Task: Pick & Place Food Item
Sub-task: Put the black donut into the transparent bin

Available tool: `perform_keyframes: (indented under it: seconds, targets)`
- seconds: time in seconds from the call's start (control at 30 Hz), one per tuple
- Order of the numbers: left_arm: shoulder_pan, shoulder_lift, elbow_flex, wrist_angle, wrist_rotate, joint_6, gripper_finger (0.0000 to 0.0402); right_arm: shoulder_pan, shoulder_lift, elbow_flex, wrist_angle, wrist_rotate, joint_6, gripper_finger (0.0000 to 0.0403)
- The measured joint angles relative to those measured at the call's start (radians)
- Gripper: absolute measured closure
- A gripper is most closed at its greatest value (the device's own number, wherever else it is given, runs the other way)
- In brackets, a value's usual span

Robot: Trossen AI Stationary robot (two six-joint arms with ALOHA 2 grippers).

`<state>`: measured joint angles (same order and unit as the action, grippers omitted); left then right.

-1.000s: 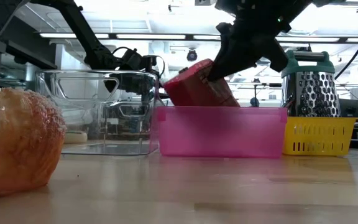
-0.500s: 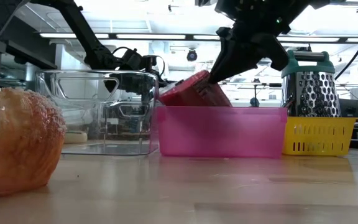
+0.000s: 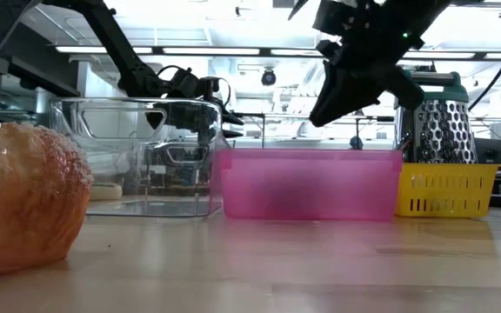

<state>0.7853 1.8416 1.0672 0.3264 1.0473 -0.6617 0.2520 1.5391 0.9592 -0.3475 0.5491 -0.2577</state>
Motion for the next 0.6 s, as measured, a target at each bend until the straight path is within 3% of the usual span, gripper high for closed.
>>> perform_keyframes:
  seconds: [0.6]
  targets:
    - [0.000,0.000,0.000,0.000,0.000,0.000,0.0298,0.049,0.000,0.001,0.000,0.081,-0.008,0.0359]
